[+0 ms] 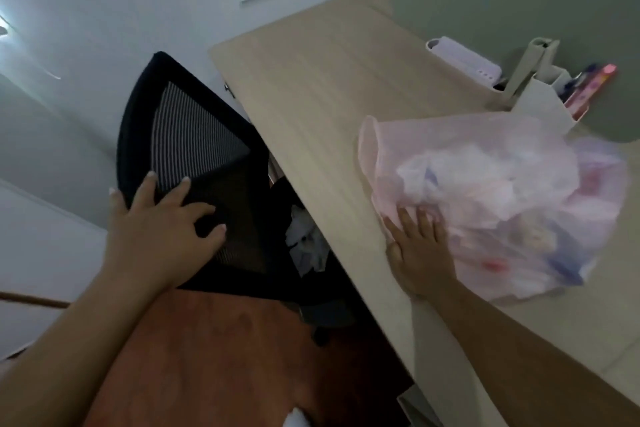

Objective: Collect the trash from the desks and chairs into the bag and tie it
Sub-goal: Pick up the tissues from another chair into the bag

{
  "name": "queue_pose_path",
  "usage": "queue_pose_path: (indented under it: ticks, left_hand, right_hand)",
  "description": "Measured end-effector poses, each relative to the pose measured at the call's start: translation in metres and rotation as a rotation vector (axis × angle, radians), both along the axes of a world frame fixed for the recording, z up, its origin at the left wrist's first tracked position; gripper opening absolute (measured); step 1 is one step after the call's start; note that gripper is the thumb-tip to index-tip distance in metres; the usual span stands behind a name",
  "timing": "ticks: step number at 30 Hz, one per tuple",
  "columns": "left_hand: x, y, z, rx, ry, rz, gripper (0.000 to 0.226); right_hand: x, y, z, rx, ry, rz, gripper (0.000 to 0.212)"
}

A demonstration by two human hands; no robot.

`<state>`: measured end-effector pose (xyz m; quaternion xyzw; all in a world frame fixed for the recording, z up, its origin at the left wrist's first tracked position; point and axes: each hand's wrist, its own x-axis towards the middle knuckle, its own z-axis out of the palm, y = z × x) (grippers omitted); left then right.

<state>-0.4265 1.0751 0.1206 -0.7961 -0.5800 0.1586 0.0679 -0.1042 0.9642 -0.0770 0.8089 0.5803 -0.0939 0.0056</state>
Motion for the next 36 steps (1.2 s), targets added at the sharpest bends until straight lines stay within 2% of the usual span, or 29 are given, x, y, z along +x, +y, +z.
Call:
queue_pose_path:
  ticks: [4,7,10,13,16,19,22,24,26,30,33,36]
  left_hand:
    - [-0.062,0.050,-0.019,0.008,0.019,-0.034,0.077]
    - [-0.095,0.080,-0.020,0.024,-0.081,-0.027,0.063]
    - [-0.122,0.105,-0.018,0.067,-0.024,-0.134,0.073]
    - [-0.143,0.124,-0.013,0.042,-0.112,-0.137,0.065]
    - [-0.159,0.135,-0.012,0.101,-0.091,-0.186,0.066]
    - [-0.166,0.138,-0.008,0.096,0.021,-0.178,0.072]
    - [-0.143,0.122,-0.013,0.207,0.201,-0.073,0.081]
    - [-0.112,0.100,-0.039,0.273,0.067,-0.115,0.088]
    - [-0.071,0.076,-0.087,0.181,-0.151,-0.207,0.088]
    - [-0.003,0.061,-0.200,-0.258,-0.380,-0.019,0.102]
    - [0.022,0.077,-0.272,-0.503,-0.430,0.116,0.115]
    - [0.032,0.103,-0.325,-0.581,-0.375,0.184,0.118]
  right_hand:
    - [-0.025,0.029,-0.002,0.019,-0.027,-0.007,0.058]
    - [-0.037,0.055,-0.005,0.043,-0.044,0.001,0.058]
    - [-0.047,0.079,-0.006,0.083,-0.057,0.004,0.055]
    - [-0.051,0.094,-0.009,0.099,-0.054,0.003,0.054]
    - [-0.050,0.107,-0.010,0.084,-0.062,0.024,0.055]
    - [-0.051,0.114,-0.008,0.076,-0.045,0.032,0.057]
    - [-0.049,0.117,-0.009,0.113,-0.051,0.062,0.056]
    - [-0.048,0.122,-0.010,0.136,-0.050,0.081,0.056]
    - [-0.046,0.128,-0.012,0.139,-0.054,0.099,0.057]
    - [-0.044,0.140,-0.016,0.161,-0.079,0.095,0.056]
    - [-0.044,0.149,-0.021,0.181,-0.086,0.058,0.057]
    - [-0.046,0.158,-0.021,0.188,-0.079,0.030,0.056]
